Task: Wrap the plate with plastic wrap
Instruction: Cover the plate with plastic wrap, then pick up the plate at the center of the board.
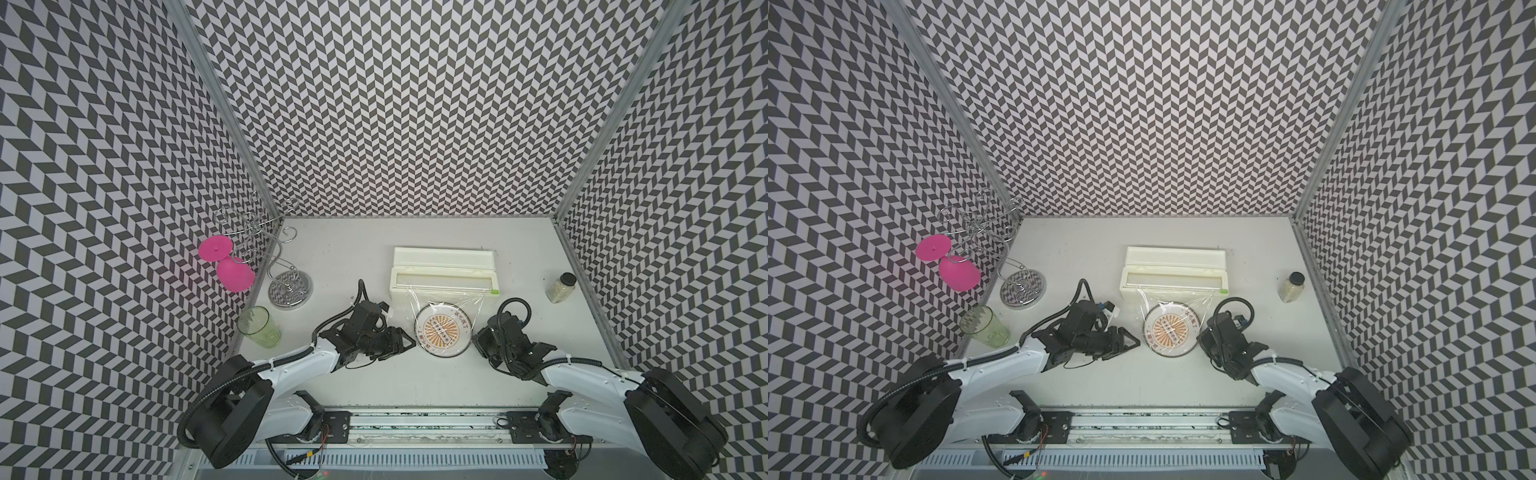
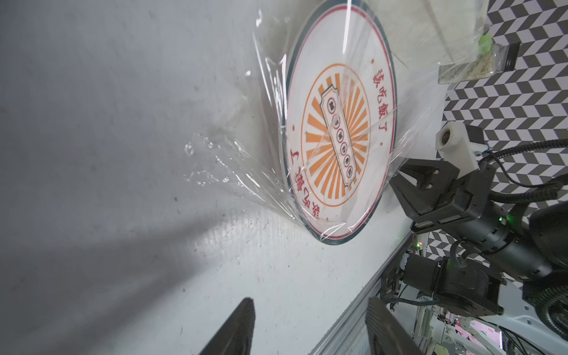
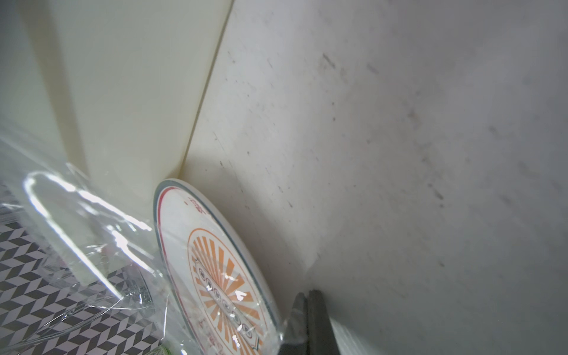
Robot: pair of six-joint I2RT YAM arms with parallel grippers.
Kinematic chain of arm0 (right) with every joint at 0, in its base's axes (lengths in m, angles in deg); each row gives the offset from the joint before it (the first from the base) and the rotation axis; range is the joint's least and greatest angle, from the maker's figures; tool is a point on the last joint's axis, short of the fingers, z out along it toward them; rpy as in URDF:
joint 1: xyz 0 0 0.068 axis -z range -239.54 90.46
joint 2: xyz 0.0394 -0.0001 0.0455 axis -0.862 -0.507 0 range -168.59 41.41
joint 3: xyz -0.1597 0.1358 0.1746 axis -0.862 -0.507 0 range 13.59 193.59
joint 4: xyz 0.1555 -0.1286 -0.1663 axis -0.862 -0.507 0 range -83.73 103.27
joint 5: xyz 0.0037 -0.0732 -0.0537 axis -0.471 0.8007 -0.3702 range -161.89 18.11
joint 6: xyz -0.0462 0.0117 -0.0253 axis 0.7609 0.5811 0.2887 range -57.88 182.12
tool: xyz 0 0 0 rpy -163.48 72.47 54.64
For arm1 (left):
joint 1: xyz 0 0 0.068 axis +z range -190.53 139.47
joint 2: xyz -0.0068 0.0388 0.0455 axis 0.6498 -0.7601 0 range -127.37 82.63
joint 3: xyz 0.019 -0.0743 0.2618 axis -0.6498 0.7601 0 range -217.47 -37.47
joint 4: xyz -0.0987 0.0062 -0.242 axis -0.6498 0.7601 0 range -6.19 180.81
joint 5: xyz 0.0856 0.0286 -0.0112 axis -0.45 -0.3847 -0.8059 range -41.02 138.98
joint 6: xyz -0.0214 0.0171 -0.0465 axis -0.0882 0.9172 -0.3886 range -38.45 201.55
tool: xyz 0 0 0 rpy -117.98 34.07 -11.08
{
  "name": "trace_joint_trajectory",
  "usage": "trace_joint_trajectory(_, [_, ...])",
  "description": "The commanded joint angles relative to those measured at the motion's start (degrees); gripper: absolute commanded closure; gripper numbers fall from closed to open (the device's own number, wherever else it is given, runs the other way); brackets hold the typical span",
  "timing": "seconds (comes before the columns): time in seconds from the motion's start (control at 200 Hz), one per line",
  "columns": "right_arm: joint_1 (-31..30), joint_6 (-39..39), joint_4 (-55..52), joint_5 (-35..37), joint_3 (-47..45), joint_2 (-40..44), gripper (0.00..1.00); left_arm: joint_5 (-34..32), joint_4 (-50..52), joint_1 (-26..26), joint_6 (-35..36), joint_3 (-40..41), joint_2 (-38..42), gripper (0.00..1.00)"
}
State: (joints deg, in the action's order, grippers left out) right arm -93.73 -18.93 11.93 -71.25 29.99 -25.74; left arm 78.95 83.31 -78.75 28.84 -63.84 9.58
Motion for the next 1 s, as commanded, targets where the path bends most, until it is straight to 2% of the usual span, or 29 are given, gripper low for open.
trace_joint_trajectory(0.0, [0.31, -0.07, -10.25, -0.21, -3.22, -2.46, 1.0, 1.58, -8.64, -0.32, -2.84, -0.81, -3.04, 0.41])
trace_joint_trajectory(0.15, [0.31, -0.01, -10.59, 0.09, -3.22, -2.13, 1.0, 1.6, -12.26, -0.28, -1.68, -2.49, -8.43, 0.46])
trace_joint_trajectory(0.381, [0.35, -0.11, -9.99, -0.16, -3.22, -2.43, 1.0, 0.86, -12.36, 0.28, 3.15, -6.25, -18.23, 0.52])
trace_joint_trajectory(0.581, [0.27, 1.4, -8.1, -1.91, -3.22, -5.86, 1.0, 0.38, -12.41, 0.95, 5.64, -7.52, -24.66, 0.52])
trace_joint_trajectory(0.746, [0.27, 1.43, -5.11, -3.55, -3.22, -8.55, 1.0, 4.85, -22.58, 0.47, 2.43, -5.78, -27.61, 0.52])
trace_joint_trajectory(0.881, [0.27, 1.52, -3.97, -3.81, -5.41, -7.43, 1.0, 7.19, -33.38, 0.51, -1.98, -3.06, -26.23, 0.52])
trace_joint_trajectory(0.992, [0.27, 1.95, -3.38, -3.98, -5.76, -6.53, 1.0, 7.68, -37.03, 0.7, -4.1, -2.47, -25.2, 0.61])
